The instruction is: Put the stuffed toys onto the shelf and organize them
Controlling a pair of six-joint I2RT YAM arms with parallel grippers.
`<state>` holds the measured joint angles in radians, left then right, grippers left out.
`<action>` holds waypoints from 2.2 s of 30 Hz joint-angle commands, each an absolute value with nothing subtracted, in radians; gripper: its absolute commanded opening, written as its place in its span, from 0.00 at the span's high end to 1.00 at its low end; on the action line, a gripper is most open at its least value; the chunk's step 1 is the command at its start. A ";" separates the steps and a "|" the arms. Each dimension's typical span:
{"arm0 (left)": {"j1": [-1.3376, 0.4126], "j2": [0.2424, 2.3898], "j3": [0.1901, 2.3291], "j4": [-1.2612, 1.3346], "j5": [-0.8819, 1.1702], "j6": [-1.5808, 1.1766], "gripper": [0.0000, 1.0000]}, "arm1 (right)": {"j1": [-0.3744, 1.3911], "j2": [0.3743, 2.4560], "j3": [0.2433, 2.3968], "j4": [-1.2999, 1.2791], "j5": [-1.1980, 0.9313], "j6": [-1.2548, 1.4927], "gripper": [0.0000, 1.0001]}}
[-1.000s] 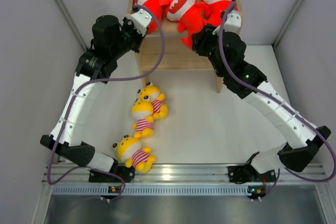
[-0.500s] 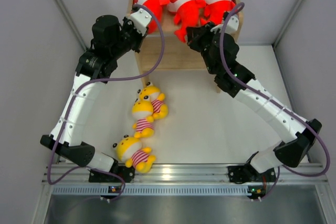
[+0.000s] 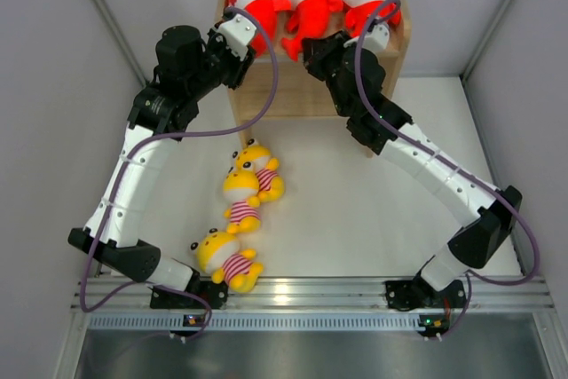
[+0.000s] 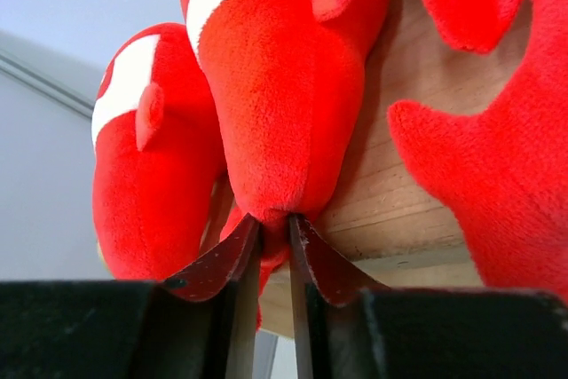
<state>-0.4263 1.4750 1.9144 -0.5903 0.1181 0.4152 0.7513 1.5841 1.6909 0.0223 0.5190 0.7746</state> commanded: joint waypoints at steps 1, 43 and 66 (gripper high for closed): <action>-0.425 1.447 1.925 -0.541 0.120 0.405 0.51 | 0.736 1.539 1.694 0.060 0.514 0.764 0.79; -0.230 0.865 1.013 -1.042 0.011 0.430 0.12 | 0.943 1.690 1.066 0.193 -0.021 0.232 0.20; -0.173 0.977 0.986 -0.997 0.080 0.408 0.11 | 0.982 1.473 0.996 0.016 0.165 0.123 1.00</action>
<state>-0.1837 0.9726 0.9718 -1.0370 0.0505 0.4202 0.9283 1.6867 1.0107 0.0738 0.0799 0.1699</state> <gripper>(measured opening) 0.886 0.050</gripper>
